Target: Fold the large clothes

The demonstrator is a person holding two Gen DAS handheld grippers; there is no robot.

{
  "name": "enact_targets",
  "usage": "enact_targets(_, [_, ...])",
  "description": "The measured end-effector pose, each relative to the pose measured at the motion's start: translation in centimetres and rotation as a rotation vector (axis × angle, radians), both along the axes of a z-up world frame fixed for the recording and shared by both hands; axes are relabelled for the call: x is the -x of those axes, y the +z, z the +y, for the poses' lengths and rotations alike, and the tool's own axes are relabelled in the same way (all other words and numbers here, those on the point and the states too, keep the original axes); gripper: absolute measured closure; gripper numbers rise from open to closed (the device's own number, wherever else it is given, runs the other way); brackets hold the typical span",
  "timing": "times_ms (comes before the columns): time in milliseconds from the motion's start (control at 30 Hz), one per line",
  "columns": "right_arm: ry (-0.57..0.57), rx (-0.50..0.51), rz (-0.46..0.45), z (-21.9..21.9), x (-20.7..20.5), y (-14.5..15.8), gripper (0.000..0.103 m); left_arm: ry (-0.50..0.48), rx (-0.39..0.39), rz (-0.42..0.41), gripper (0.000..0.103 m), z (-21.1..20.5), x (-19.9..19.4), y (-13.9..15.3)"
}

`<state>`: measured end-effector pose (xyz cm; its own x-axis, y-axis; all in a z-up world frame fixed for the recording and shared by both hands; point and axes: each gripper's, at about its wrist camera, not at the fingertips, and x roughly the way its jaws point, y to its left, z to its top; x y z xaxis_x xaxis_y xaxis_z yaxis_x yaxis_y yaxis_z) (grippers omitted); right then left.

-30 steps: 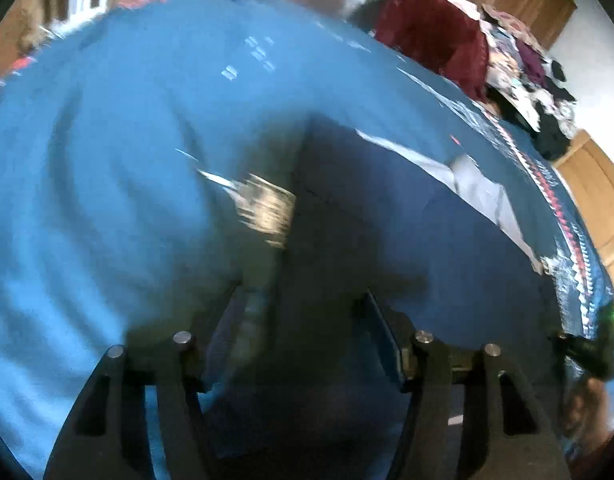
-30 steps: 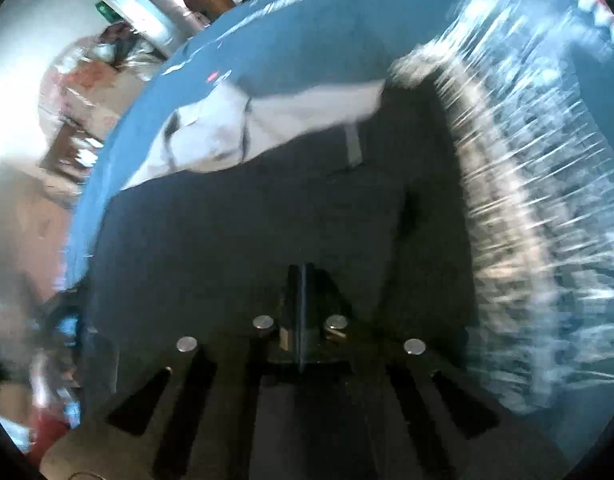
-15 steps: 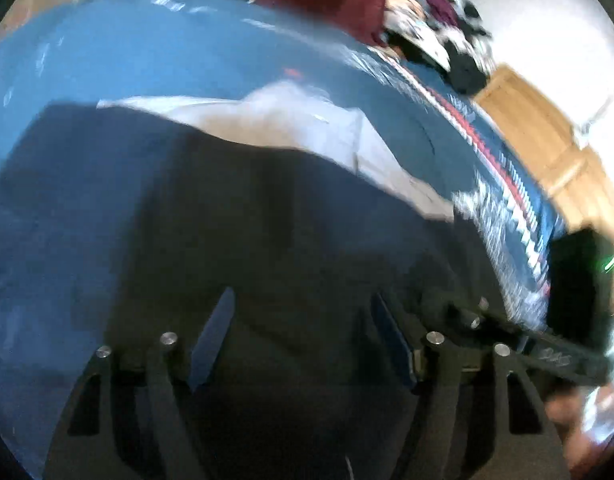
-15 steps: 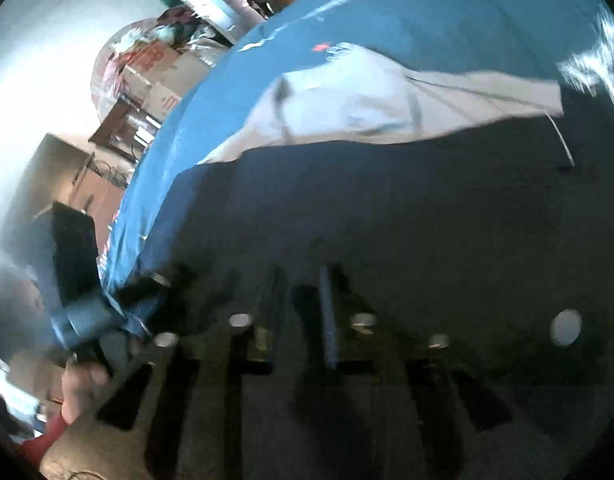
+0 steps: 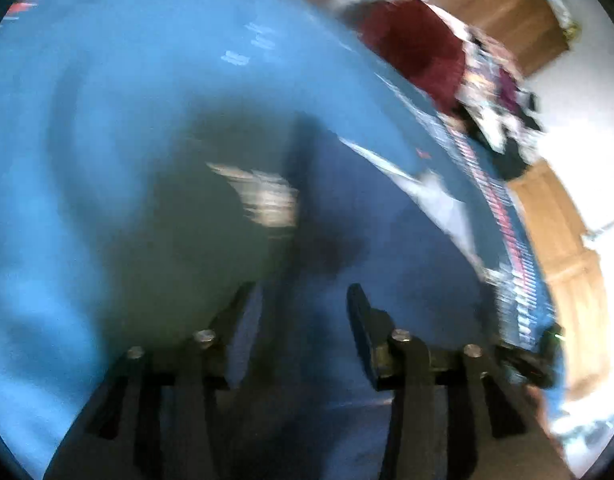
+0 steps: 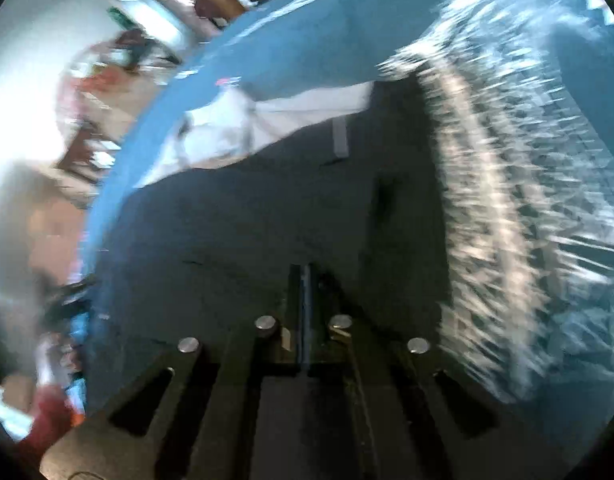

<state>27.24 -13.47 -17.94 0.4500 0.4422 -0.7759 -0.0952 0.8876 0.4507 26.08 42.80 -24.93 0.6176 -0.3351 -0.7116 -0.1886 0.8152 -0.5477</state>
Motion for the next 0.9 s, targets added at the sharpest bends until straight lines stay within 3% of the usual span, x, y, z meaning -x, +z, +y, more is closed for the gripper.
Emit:
enact_targets(67, [-0.001,0.048,-0.065,1.0,0.8,1.7,0.066,0.058,-0.089,-0.023,0.052,0.4,1.8,1.4])
enact_targets(133, [0.031,0.073,-0.147,2.5,2.3,3.5,0.06,0.064,-0.28,-0.078,0.043,-1.2,3.2,3.4])
enact_targets(200, [0.075,0.085,-0.183,4.3,2.9,4.0,0.056,0.027,-0.448,-0.161,0.013,-4.5,3.7,5.1])
enact_targets(267, [0.119,0.108,-0.167,6.2,2.9,2.7,0.03,-0.028,-0.524,-0.182,0.0,-6.6,3.5,4.7])
enact_targets(333, [0.137,0.148,-0.093,7.3,2.6,0.1,0.027,-0.079,-0.532,-0.07,0.004,-7.2,2.1,2.1])
enact_targets(367, [0.14,0.191,-0.1,7.7,3.0,-0.4,0.027,-0.097,-0.53,0.003,0.012,-7.7,1.3,0.7])
enact_targets(400, [0.139,0.224,-0.115,8.1,3.3,0.0,0.027,-0.094,-0.525,0.017,0.015,-7.6,1.4,0.6])
enact_targets(500, [0.117,0.234,-0.175,8.2,5.7,2.7,0.027,-0.04,-0.54,-0.053,0.017,-8.7,3.7,3.7])
enact_targets(567, [0.055,0.268,-0.227,8.0,8.8,4.1,0.015,-0.031,-0.553,-0.105,0.012,-10.3,5.8,5.4])
enact_targets(633, [-0.01,0.288,-0.237,7.4,11.5,3.9,0.011,-0.025,-0.538,-0.132,0.01,-11.7,7.9,5.9])
enact_targets(767, [-0.072,0.328,-0.18,6.7,13.7,1.7,0.011,-0.049,-0.494,-0.107,0.009,-14.9,10.8,4.1])
enact_targets(833, [-0.087,0.353,-0.174,6.3,14.3,0.6,0.011,-0.066,-0.512,-0.09,0.009,-16.5,11.2,2.6])
enact_targets(900, [-0.1,0.349,-0.146,5.6,14.1,-0.7,0.007,-0.09,-0.557,-0.072,0.0,-17.3,11.1,0.6])
